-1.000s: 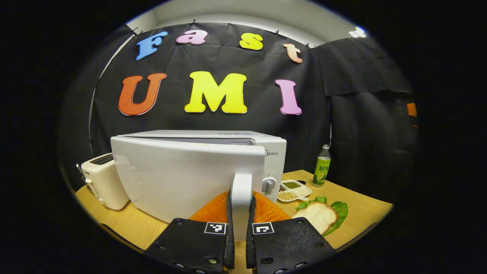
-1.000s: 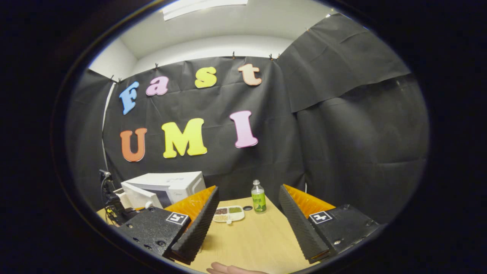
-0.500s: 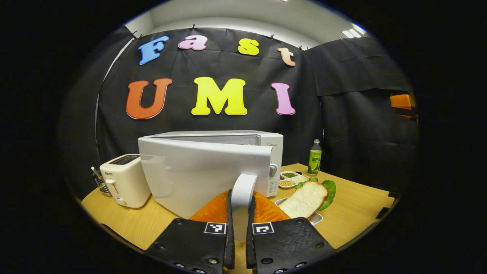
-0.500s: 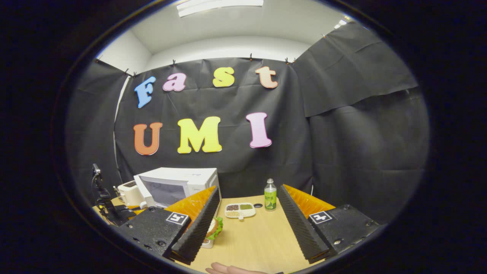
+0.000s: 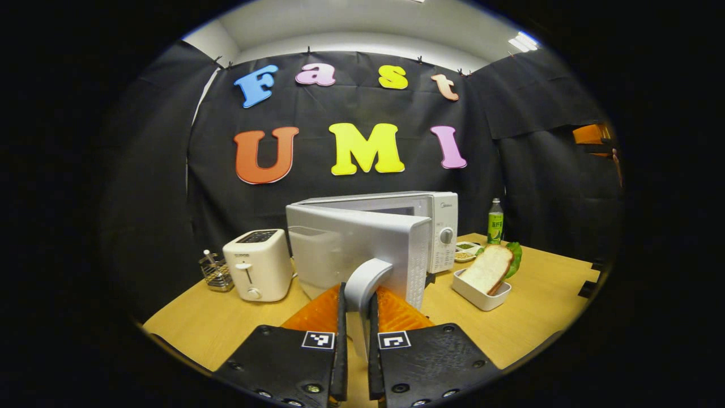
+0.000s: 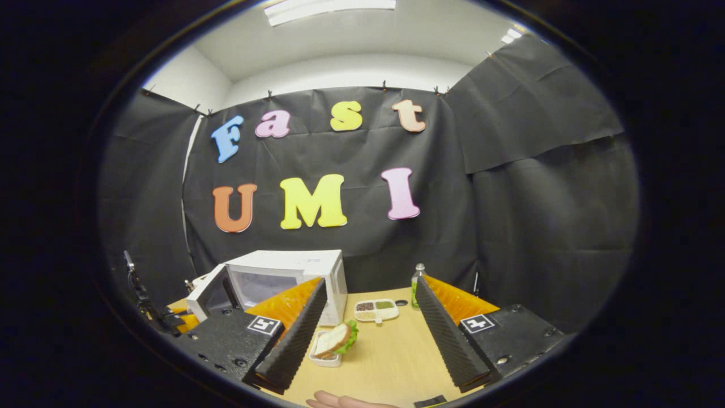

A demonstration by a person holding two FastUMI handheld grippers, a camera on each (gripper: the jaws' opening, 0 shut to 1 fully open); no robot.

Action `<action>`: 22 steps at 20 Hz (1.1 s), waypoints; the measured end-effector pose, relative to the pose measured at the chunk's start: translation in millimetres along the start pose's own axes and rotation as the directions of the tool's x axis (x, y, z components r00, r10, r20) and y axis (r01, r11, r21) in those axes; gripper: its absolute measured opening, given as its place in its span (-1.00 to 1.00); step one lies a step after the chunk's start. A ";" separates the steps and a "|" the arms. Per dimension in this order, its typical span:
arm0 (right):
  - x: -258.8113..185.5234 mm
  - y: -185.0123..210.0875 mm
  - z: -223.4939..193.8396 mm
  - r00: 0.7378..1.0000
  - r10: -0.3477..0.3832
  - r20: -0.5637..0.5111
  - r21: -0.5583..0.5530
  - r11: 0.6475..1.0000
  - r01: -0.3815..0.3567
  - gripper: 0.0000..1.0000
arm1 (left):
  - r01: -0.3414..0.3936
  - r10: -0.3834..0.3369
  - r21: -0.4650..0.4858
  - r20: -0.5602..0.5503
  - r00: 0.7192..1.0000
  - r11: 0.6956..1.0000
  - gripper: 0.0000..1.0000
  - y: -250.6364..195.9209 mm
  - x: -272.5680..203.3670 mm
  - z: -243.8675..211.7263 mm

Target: Open the microwave oven with the left hand, put the food in, and close the microwave oven.

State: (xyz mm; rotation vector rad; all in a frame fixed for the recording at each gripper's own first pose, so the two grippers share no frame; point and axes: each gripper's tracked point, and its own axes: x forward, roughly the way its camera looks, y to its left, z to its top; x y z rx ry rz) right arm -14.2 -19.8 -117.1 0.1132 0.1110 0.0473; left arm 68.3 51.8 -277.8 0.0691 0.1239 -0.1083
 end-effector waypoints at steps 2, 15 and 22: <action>-5.0 9.3 -1.3 1.000 0.003 0.003 -0.008 1.000 -0.003 0.80 | -0.023 0.022 -0.028 -0.010 1.000 0.999 -0.73 28.9 -11.9 -7.1; 20.7 40.7 -22.8 0.998 0.038 -0.057 -0.072 0.997 -0.042 0.80 | -0.271 0.264 -0.077 -0.089 0.960 0.960 0.95 151.7 -104.9 -23.2; 80.2 25.2 -60.5 0.971 0.074 -0.229 -0.077 0.993 -0.094 0.82 | -0.312 0.313 -0.107 0.000 0.950 0.944 0.92 130.0 -124.5 50.5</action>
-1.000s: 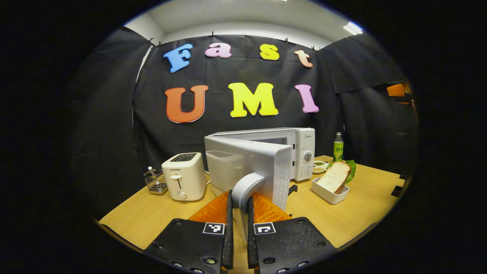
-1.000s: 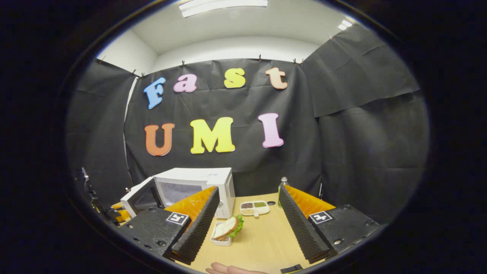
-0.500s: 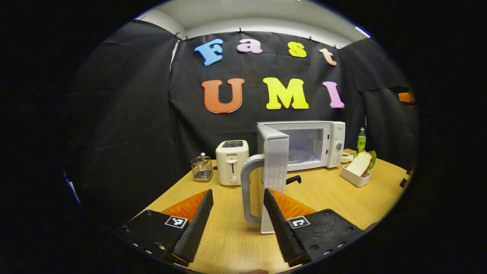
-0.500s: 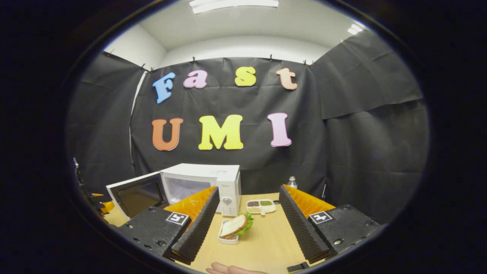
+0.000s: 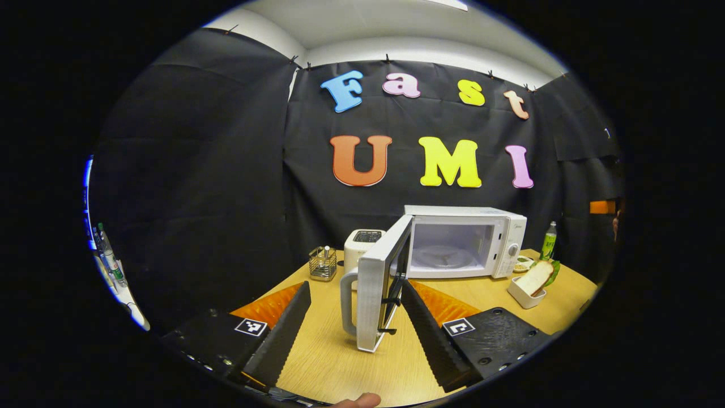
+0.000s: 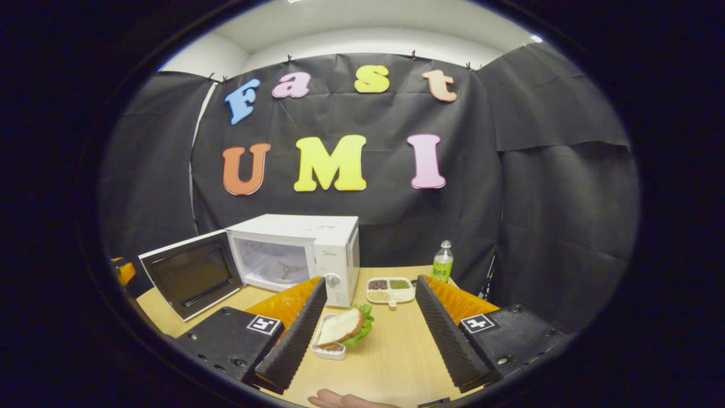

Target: Open the microwave oven with the left hand, put the food in, and close the microwave oven.

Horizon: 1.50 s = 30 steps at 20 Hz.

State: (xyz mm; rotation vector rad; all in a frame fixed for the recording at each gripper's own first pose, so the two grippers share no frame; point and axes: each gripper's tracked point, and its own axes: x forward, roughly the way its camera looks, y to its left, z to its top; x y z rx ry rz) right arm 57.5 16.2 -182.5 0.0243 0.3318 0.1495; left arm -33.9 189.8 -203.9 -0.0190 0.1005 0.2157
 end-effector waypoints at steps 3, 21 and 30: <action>27.7 -5.3 -22.3 0.985 0.075 -0.155 0.049 0.996 -0.068 0.83 | 0.004 -0.004 0.015 0.053 0.999 1.000 0.92 -25.5 -4.3 33.1; 147.9 15.7 -140.7 0.500 0.618 -0.607 0.564 0.778 -0.278 0.84 | 0.017 -0.018 0.007 0.184 0.983 1.000 0.92 -132.9 -3.1 122.6; 120.2 17.9 -132.3 0.517 0.566 -0.642 0.525 0.816 -0.242 -0.51 | 0.001 -0.004 0.028 0.115 0.993 1.000 0.92 -120.8 -5.4 100.2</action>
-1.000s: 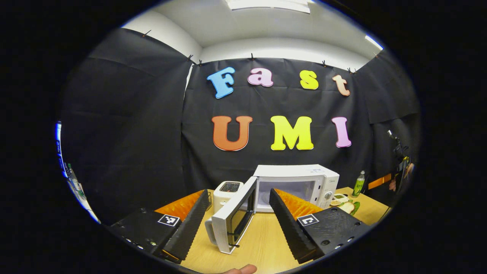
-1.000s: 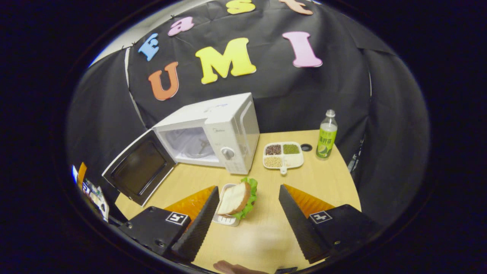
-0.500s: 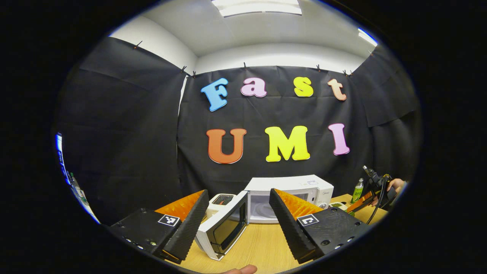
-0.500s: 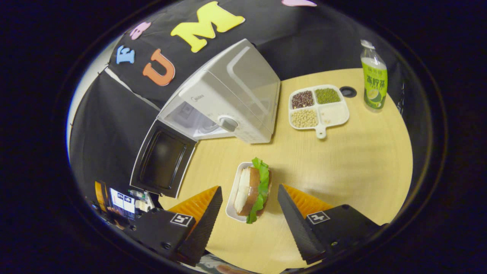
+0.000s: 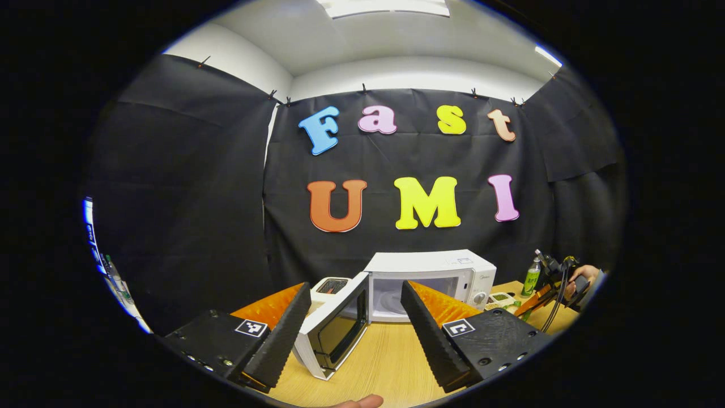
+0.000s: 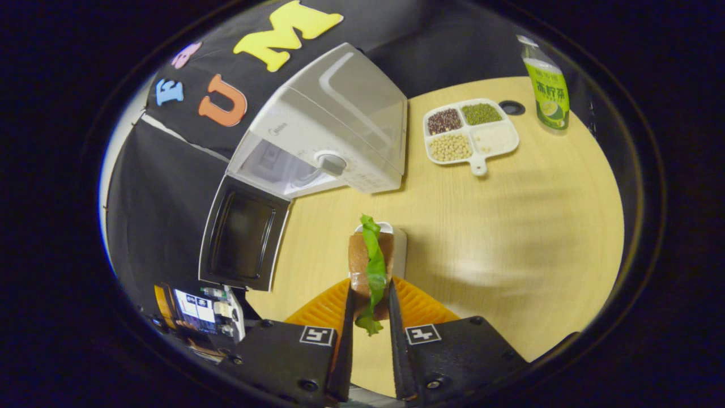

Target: Open the microwave oven with the left hand, put the food in, and close the microwave oven.

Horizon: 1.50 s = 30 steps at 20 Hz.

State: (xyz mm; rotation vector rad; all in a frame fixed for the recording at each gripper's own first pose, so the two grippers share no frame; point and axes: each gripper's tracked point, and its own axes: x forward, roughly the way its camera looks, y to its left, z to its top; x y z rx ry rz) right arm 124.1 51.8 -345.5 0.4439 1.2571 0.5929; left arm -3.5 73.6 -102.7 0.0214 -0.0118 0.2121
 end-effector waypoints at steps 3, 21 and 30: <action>-28.8 25.3 -0.7 0.995 -0.039 0.094 -0.153 0.987 0.053 -0.36 | -0.004 0.003 -0.021 -0.009 1.000 1.000 0.92 8.2 -2.5 -5.8; 5.3 188.9 -62.9 0.870 -0.065 0.488 -0.659 0.626 0.417 -0.50 | -0.063 0.062 -0.085 -0.015 0.998 0.994 0.92 97.9 -18.2 -43.2; 103.2 219.9 -0.2 0.813 -0.002 0.582 -0.370 0.890 0.268 -0.35 | -0.041 0.041 -0.063 0.011 0.999 0.997 0.92 107.8 -27.5 -41.9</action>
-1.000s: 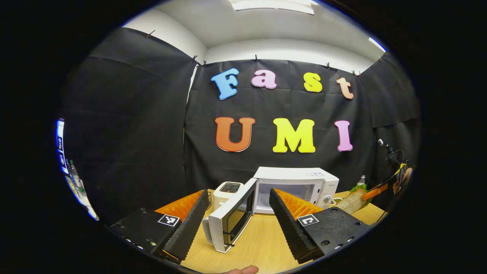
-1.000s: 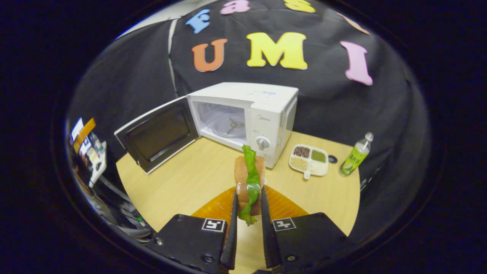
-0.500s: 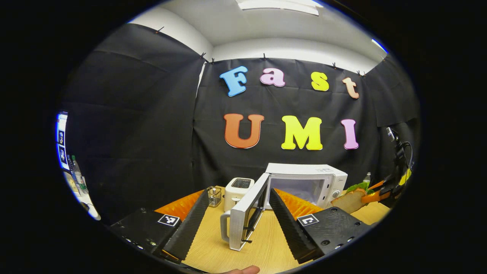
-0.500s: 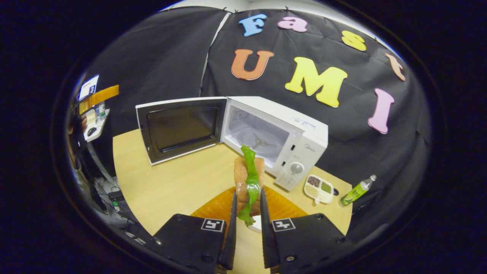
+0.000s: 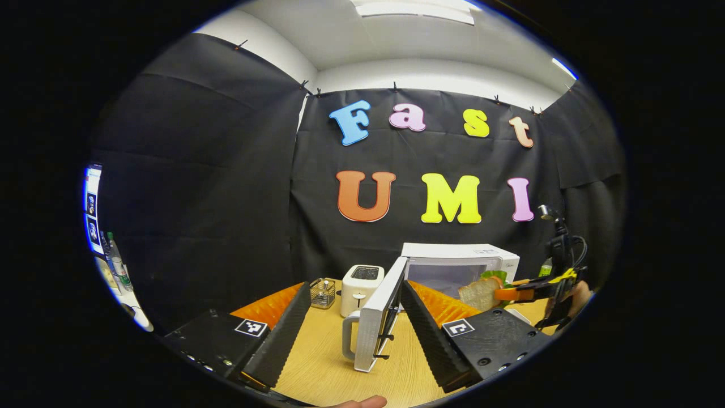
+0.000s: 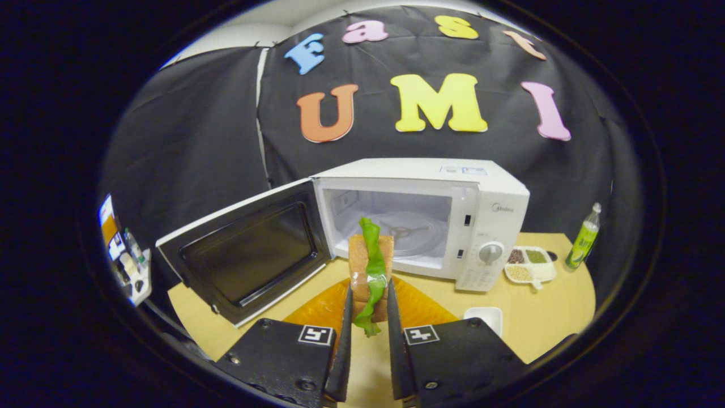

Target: Open the microwave oven with the left hand, put the food in, and close the microwave oven.

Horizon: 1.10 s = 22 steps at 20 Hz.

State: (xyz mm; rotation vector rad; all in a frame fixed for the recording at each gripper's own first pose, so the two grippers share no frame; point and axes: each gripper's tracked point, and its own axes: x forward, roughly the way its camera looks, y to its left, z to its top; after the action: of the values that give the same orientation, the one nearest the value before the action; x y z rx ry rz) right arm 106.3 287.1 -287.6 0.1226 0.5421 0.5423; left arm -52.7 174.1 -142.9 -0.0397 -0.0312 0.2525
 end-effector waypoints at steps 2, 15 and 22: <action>30.0 7.4 11.9 0.997 0.042 0.072 0.130 0.990 -0.051 -0.35 | -0.004 0.004 0.014 0.022 1.000 1.000 0.92 1.0 -1.1 9.9; 197.4 -34.4 28.2 0.944 -0.254 0.211 0.852 0.521 -0.051 -0.36 | -0.014 0.013 0.033 0.031 0.999 0.999 0.92 -7.1 -24.0 31.1; 235.0 -55.7 0.9 0.920 -0.338 0.200 0.838 0.545 0.018 -0.30 | -0.015 0.015 0.083 -0.001 1.000 0.996 0.91 -12.8 -18.9 21.6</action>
State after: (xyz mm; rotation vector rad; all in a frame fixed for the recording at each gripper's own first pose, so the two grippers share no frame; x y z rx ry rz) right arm 301.6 362.0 -408.3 1.0573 0.4185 -0.0018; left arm -68.6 157.8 -121.2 0.0427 -0.0184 0.2681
